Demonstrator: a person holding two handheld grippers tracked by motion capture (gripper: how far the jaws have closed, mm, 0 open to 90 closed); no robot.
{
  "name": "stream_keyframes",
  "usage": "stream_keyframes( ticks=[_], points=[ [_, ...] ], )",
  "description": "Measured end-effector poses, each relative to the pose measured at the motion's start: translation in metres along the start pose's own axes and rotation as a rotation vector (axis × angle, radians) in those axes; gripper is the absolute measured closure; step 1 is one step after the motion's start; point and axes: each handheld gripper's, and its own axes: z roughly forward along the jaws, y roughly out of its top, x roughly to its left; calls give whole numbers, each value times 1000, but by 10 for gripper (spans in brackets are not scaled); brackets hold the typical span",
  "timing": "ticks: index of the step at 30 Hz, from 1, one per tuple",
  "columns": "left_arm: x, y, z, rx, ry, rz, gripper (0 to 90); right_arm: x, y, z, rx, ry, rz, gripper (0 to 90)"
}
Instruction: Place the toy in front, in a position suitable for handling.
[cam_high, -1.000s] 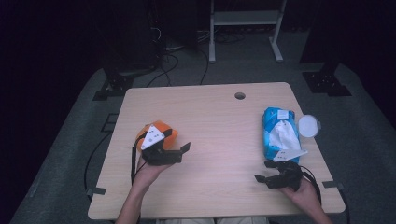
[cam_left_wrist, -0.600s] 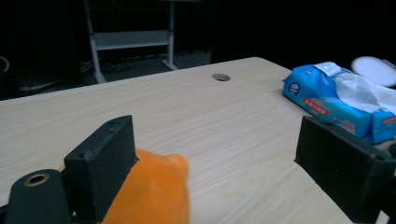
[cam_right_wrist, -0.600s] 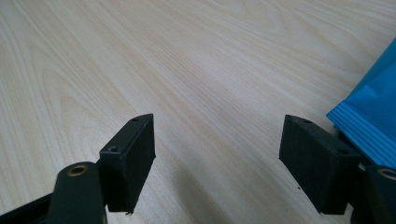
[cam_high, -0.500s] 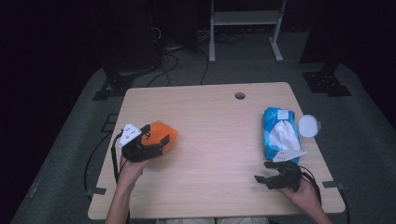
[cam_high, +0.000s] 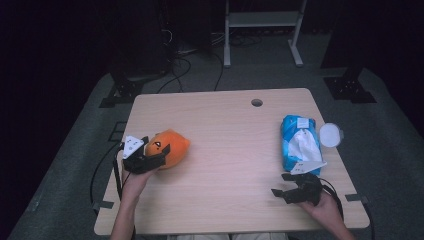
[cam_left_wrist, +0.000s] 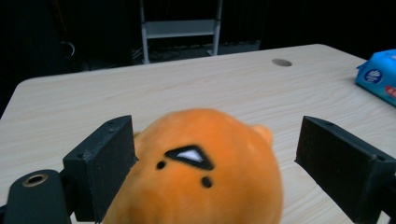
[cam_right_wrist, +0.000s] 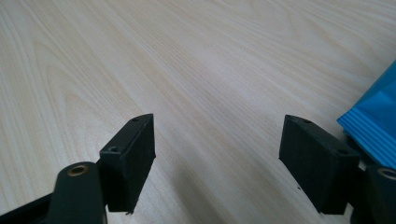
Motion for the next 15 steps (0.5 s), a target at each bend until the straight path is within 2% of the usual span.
stream_keyframes(
  ticks=[6,10,13,15],
  points=[
    [9,-10,6,35,2,-48,106,1,0,2,10,6,-2,257],
    [11,-18,12,78,17,-50,99,4,0,4,16,10,-9,258],
    [10,-23,15,73,26,-60,95,6,1,6,27,16,-19,259],
    [6,-24,17,69,30,-49,96,8,1,7,33,14,-33,260]
  ],
)
